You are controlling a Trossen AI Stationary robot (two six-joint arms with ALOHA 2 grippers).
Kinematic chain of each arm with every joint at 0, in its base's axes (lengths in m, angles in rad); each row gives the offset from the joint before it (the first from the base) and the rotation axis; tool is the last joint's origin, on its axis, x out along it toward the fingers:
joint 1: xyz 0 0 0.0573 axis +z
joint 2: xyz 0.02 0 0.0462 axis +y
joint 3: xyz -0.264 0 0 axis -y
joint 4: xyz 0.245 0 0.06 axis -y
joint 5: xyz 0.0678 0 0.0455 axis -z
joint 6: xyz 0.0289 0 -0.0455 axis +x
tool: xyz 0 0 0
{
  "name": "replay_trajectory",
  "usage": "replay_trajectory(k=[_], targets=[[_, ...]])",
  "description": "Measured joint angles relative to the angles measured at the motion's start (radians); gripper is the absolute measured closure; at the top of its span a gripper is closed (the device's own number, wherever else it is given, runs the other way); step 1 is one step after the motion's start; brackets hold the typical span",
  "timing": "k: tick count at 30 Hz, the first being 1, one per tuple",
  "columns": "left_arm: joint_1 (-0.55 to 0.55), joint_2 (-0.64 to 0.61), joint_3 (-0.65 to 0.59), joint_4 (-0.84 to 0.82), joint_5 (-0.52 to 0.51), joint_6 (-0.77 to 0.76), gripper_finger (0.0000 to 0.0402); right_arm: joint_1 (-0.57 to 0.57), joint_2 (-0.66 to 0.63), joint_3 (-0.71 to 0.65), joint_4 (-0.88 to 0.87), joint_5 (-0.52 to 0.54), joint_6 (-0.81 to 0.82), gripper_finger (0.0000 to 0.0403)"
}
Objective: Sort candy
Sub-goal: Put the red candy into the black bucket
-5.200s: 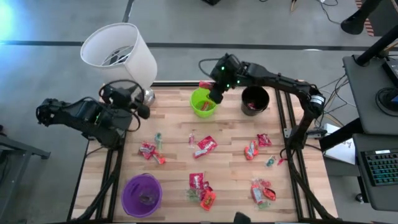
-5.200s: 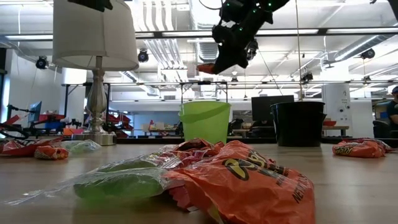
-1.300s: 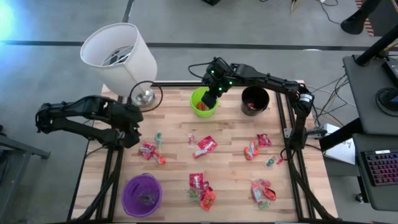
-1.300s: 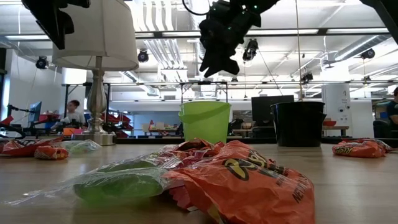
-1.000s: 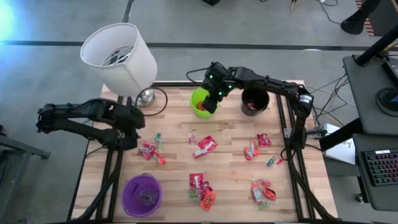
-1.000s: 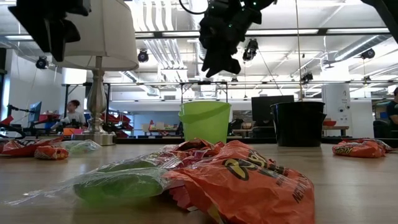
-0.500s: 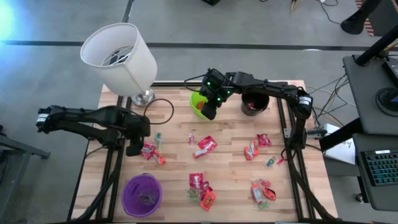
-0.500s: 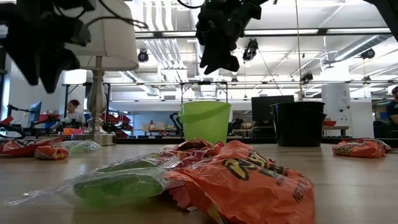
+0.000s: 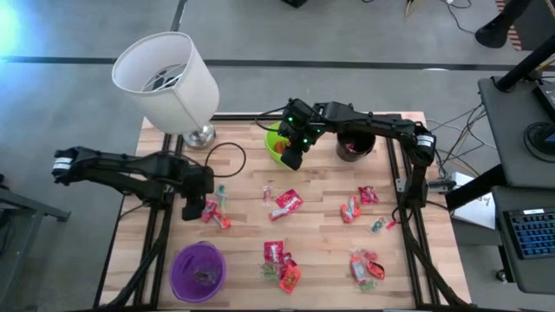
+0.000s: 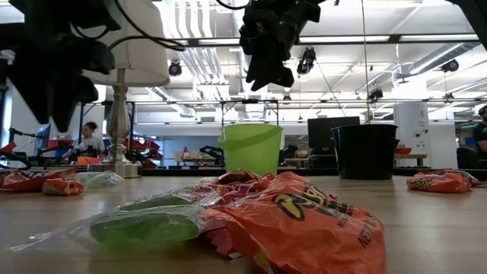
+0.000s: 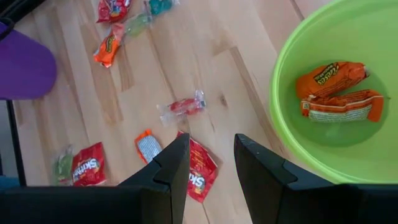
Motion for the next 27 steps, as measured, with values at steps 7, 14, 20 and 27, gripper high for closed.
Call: replay_trajectory(k=[7,14,20,27], targets=[[0.0,0.099,0.009,0.02,0.0,-0.127,0.0217,0.0,0.0,0.0,0.0,0.0,-0.003,0.0284],[0.0,0.17,-0.001,0.052,0.0,-0.107,0.0217,0.002,0.0,0.0,0.0,0.0,-0.003,0.0284],[0.0,0.221,-0.002,0.086,-0.004,-0.093,0.0217,0.002,0.0,0.0,-0.027,-0.001,-0.018,0.0284],[0.0,0.286,-0.003,0.089,-0.007,-0.1,0.0217,0.006,0.0,0.0,-0.062,-0.001,-0.063,0.0284]])
